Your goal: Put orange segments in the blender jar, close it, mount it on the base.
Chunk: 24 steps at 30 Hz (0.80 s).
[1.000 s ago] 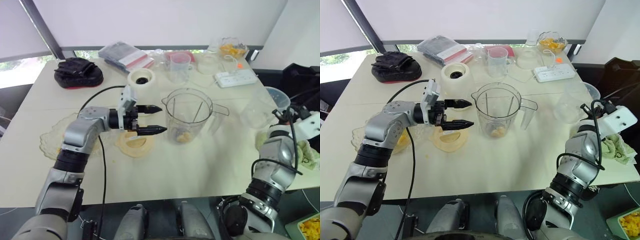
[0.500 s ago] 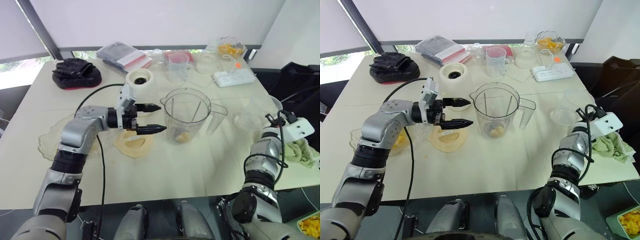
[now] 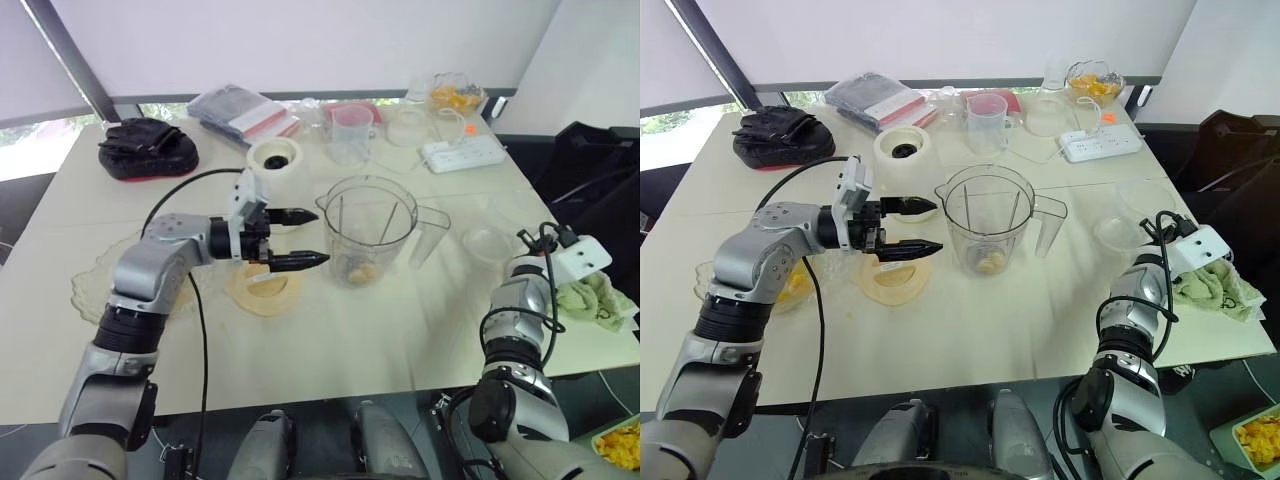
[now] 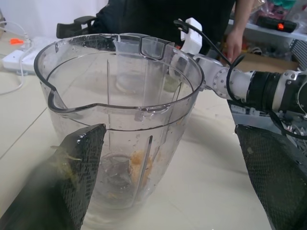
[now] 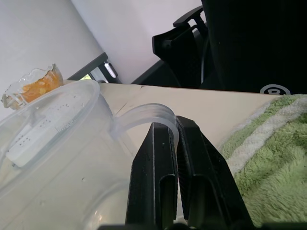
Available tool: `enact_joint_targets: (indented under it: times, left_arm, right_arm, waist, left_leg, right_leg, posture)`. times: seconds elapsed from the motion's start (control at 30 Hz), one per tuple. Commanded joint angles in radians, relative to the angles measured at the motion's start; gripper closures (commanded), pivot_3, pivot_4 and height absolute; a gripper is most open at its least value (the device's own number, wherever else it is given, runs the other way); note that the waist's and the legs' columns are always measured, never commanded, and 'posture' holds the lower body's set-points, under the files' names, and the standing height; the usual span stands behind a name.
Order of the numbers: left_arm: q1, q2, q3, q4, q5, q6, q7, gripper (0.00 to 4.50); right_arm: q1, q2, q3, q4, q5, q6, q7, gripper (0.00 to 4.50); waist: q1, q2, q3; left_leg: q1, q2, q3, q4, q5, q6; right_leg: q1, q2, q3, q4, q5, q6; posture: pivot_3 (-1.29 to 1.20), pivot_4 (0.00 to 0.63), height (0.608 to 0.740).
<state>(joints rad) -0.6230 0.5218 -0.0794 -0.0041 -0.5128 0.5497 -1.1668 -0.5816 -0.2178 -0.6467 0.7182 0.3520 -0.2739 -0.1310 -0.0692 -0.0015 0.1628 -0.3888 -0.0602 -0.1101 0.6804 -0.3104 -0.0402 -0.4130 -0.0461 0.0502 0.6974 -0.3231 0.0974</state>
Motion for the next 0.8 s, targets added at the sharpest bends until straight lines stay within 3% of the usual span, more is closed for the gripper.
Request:
enact_joint_targets:
  times: [0.03,0.07,0.23,0.63,0.8]
  left_arm:
    - [0.0,0.012,0.028,-0.039,-0.023,0.002,0.003,0.0]
    - [0.0,0.011,0.028,-0.039,-0.024,0.004,0.003,0.0]
    - [0.0,0.012,0.026,-0.038,-0.024,0.005,0.001,0.0]
    - [-0.004,0.003,0.017,-0.029,-0.02,0.001,-0.002,0.0]
    - [-0.003,0.005,0.016,-0.028,-0.02,0.001,-0.009,0.0]
  right_arm:
    - [0.011,-0.021,0.019,-0.029,0.002,-0.017,0.005,3.87]
    - [0.015,-0.021,0.023,-0.032,-0.001,-0.015,0.0,3.6]
    - [0.042,-0.019,0.037,-0.056,0.002,-0.009,-0.011,0.98]
    - [0.195,0.015,0.066,-0.277,0.013,0.071,-0.066,0.98]
    - [0.313,0.056,0.111,-0.491,0.015,0.166,-0.08,0.98]
  waist:
    - [0.0,0.0,0.0]
    - [0.0,0.0,0.0]
    - [0.0,0.0,0.0]
    - [0.002,0.0,0.0]
    - [0.003,0.0,0.0]
  left_leg:
    - [0.0,0.0,0.0,0.0,0.0,0.0]
    - [0.0,0.0,0.0,0.0,0.0,0.0]
    - [0.0,0.0,0.0,0.0,0.0,0.0]
    - [0.0,0.0,0.0,0.0,0.0,0.0]
    - [0.0,0.0,0.0,0.0,0.0,0.0]
  right_leg:
    - [0.0,0.0,0.0,0.0,0.0,0.0]
    - [0.0,0.0,0.0,0.0,0.0,0.0]
    - [0.0,0.0,0.0,0.0,0.0,0.0]
    - [0.0,0.0,0.0,0.0,0.0,0.0]
    - [0.0,0.0,0.0,0.0,0.0,0.0]
  posture:
    - [0.0,0.15,0.74]
    - [0.0,0.15,0.74]
    - [0.0,0.15,0.74]
    - [0.0,0.15,0.74]
    - [0.0,0.15,0.74]
